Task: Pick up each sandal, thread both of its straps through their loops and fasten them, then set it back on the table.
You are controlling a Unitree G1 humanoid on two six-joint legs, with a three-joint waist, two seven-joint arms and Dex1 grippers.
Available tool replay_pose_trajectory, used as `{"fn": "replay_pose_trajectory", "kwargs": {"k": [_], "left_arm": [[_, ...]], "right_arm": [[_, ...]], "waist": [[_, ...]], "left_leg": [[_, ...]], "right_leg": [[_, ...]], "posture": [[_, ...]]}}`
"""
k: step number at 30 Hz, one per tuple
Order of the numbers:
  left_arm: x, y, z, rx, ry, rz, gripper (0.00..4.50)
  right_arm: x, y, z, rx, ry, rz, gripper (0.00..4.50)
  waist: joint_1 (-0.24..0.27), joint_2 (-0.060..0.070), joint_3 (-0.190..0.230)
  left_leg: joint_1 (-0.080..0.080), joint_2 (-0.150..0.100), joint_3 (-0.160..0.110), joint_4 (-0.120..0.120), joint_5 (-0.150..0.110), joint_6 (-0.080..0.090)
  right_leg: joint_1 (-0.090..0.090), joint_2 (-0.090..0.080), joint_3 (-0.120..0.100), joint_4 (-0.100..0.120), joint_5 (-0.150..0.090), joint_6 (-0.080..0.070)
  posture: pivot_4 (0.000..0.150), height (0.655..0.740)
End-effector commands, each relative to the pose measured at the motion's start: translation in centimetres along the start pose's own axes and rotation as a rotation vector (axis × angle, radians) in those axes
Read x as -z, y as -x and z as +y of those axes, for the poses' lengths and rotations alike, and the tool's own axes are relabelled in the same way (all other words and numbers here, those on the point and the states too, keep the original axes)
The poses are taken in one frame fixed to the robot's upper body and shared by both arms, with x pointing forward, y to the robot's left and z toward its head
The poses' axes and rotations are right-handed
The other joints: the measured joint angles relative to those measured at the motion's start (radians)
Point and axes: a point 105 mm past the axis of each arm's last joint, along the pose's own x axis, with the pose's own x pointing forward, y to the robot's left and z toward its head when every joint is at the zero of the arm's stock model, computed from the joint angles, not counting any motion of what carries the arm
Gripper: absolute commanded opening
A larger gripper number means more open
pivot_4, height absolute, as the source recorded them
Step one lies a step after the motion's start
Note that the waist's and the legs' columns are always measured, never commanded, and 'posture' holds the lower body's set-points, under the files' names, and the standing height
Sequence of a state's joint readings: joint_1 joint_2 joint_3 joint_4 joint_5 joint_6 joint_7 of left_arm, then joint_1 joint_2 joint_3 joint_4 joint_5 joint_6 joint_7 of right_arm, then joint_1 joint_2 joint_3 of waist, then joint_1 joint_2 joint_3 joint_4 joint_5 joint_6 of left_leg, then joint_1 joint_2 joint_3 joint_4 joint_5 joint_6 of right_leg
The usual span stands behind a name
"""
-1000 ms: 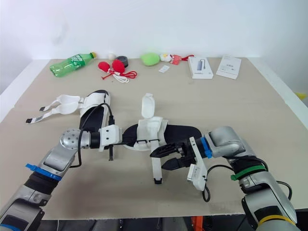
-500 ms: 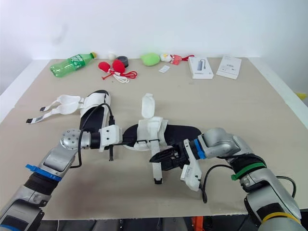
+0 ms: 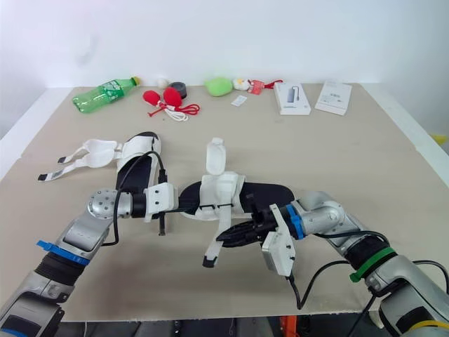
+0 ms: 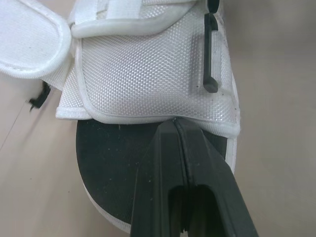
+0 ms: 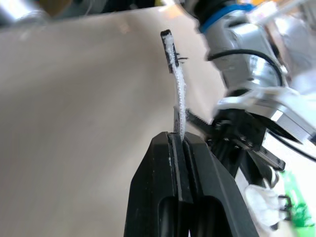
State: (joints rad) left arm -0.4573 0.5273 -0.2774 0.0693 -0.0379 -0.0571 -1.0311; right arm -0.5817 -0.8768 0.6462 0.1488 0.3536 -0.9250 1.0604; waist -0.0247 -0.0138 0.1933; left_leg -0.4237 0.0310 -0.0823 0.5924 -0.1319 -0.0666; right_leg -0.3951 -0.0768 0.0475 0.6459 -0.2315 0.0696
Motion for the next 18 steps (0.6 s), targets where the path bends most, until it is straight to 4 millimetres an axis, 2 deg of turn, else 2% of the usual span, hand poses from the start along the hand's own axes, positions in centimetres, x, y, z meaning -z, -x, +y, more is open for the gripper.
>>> {"fn": "replay_pose_trajectory", "kwargs": {"k": [1, 9, 18], "left_arm": [[0.7, -0.3, -0.8, 0.038, 0.018, 0.028, 0.00], [0.7, -0.4, -0.8, 0.044, 0.018, 0.026, 0.00], [0.6, -0.5, -0.8, 0.048, 0.019, 0.022, 0.00]], "right_arm": [[-0.7, 0.3, -2.7, 0.118, -0.106, -0.026, 0.11], [0.2, 1.2, -5.9, 0.311, -0.331, -0.012, 0.11], [2.3, 2.0, -8.1, 0.428, -0.433, 0.052, 0.11]], "waist": [[0.000, 0.000, 0.000], [0.001, 0.000, 0.000], [0.001, 0.000, 0.000]], "left_leg": [[0.000, 0.000, 0.000, 0.000, 0.000, 0.000], [0.000, 0.000, 0.000, 0.000, 0.000, 0.000], [-0.001, 0.000, 0.000, 0.000, 0.000, 0.000]], "right_leg": [[0.000, 0.000, 0.000, 0.000, 0.000, 0.000], [-0.001, 0.000, 0.000, 0.000, 0.000, 0.000], [-0.002, 0.001, 0.000, 0.000, 0.000, 0.001]], "posture": [[0.150, 0.7400], [0.150, 0.7400], [0.150, 0.7400]]}}
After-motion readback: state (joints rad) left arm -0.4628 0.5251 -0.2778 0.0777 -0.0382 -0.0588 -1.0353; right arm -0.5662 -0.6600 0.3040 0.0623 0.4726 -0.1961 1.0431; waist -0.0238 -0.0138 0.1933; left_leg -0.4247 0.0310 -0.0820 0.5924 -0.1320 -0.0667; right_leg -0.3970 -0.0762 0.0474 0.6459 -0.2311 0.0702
